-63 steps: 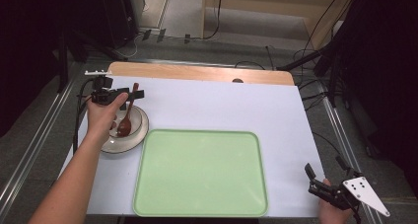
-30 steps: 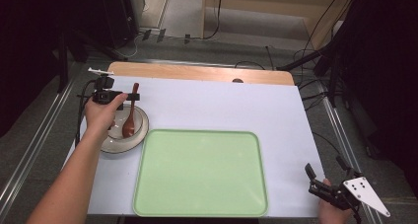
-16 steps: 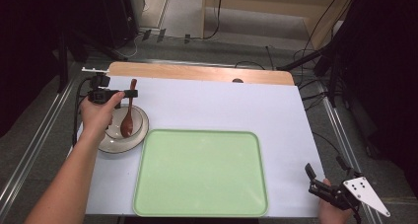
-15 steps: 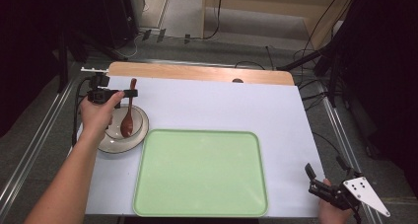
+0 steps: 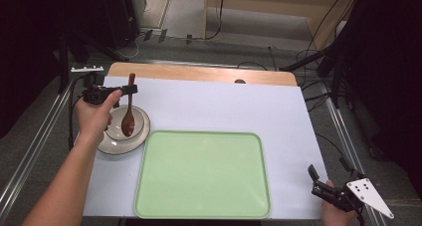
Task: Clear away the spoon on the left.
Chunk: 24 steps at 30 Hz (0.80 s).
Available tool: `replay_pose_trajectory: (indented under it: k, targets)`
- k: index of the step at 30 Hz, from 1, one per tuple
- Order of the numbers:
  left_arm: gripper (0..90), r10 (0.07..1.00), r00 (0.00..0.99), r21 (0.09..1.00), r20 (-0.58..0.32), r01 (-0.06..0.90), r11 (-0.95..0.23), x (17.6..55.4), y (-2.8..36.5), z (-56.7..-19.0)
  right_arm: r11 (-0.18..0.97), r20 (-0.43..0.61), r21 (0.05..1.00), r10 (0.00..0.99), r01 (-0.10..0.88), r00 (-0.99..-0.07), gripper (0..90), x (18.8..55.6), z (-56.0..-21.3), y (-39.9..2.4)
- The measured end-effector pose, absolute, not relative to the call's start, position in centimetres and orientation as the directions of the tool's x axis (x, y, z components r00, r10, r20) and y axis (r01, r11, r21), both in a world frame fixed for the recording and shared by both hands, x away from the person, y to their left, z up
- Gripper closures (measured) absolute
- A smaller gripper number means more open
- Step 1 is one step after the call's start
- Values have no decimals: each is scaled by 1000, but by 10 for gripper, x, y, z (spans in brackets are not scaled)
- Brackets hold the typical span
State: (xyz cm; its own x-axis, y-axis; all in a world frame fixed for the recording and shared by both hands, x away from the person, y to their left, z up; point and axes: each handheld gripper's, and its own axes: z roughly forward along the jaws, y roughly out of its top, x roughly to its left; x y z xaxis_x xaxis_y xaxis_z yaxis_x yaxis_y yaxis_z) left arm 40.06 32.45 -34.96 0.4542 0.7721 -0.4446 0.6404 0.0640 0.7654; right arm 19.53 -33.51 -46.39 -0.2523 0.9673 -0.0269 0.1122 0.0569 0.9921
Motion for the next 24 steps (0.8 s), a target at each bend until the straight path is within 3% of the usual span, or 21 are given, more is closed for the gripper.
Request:
replay_pose_trajectory:
  k: [24]
  targets:
    - [852,692,551,805,-466,588,74,360,291,-333,57,-28,992,968,111,-250,0,195,-464,-335]
